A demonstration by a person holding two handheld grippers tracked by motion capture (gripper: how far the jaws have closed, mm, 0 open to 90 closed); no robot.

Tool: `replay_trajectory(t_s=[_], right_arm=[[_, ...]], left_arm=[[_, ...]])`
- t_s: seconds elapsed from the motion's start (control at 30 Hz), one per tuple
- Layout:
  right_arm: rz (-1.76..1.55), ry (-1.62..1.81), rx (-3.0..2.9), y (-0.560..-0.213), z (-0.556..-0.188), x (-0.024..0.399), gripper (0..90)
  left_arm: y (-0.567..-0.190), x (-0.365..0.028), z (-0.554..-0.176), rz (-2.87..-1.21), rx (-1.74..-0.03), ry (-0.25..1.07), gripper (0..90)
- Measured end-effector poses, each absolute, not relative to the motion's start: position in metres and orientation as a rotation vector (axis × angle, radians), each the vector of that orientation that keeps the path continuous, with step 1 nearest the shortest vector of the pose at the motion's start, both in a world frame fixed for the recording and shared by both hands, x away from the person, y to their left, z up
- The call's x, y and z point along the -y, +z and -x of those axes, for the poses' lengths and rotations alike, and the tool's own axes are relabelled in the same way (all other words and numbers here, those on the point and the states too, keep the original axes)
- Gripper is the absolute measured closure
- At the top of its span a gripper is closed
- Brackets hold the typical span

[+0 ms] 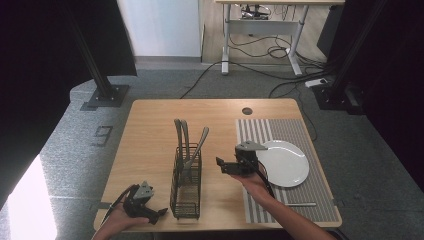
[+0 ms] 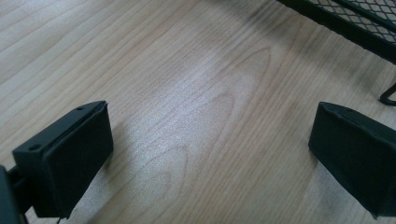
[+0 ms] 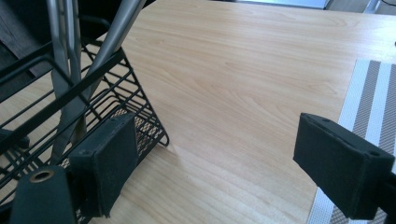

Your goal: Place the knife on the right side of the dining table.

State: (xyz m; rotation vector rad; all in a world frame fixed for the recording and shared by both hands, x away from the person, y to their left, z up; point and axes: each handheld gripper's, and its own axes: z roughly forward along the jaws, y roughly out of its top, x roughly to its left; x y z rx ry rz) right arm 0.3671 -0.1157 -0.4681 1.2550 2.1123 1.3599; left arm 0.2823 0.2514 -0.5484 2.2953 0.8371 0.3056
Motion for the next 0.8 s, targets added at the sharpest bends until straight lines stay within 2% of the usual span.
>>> replay_trajectory(t_s=[0.27, 0.8], right_arm=[[-1.249, 1.379, -2.117, -0.463, -0.375, 0.117, 15.2], [-1.154, 1.485, -2.136, -0.443, -0.395, 0.096, 27.9]], left_arm=[[-0.548, -0.251, -0.282, -2.295, -0.838, 0.305, 0.0], [-0.548, -0.251, -0.282, -2.295, -0.839, 0.306, 0.0]])
